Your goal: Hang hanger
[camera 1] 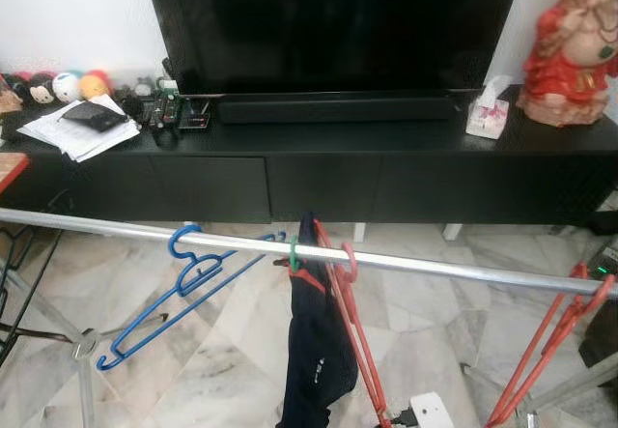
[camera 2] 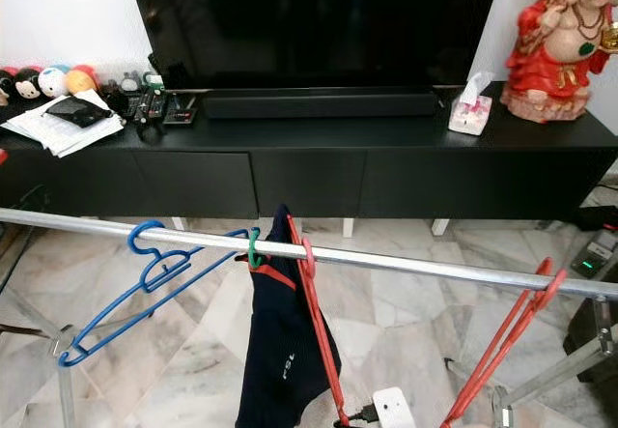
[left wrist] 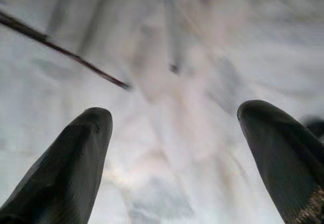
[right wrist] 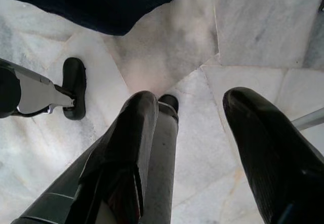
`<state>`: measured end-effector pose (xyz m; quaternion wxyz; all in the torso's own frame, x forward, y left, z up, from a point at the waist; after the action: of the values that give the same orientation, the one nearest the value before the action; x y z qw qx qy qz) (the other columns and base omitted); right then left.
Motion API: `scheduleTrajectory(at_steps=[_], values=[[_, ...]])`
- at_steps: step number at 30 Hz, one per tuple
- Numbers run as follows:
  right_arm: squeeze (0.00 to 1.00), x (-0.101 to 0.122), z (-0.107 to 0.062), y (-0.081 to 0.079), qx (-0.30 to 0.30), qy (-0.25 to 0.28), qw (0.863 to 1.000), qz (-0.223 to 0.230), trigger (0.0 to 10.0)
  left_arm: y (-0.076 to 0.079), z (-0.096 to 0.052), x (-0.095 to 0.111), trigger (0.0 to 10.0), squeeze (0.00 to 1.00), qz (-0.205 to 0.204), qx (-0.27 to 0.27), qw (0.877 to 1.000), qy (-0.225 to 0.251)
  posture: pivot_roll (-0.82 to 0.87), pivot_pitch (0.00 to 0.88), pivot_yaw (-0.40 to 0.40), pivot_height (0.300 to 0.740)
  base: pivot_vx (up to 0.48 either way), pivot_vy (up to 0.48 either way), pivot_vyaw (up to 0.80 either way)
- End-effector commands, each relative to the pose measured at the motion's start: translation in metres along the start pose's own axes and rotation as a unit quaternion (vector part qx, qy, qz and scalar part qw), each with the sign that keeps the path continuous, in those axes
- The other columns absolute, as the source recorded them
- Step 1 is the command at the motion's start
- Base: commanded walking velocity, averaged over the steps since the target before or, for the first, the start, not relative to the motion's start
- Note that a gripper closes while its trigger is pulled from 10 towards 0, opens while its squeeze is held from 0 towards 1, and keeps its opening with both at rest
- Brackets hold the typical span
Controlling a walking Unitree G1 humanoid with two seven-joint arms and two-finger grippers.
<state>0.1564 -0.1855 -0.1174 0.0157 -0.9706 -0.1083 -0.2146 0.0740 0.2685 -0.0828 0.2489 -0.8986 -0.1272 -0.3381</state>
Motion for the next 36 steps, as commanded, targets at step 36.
scheduleTrajectory(at_steps=[36], values=[[0.00,0.004,0.000,0.003,-0.020,0.009,1.000,0.019,10.0,0.071,0.037,0.045,10.0,0.00,-0.031,-0.153,0.988,-0.015,-0.09,0.000,0.015,0.740,-0.029,0.000,0.00]])
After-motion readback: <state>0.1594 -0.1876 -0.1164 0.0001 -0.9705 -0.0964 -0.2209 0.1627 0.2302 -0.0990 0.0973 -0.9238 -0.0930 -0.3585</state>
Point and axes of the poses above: a point about 5 cm out from each wrist's last joint towards the gripper, its own z axis pointing out of the wrist towards the gripper, its own x axis along the axis of the wrist's last joint, y = z × x, the point moved 2 cm from there along z, pointing out of the wrist towards the gripper, and after that the axes turned 2 degrees about -z, right-handed, at the moved point
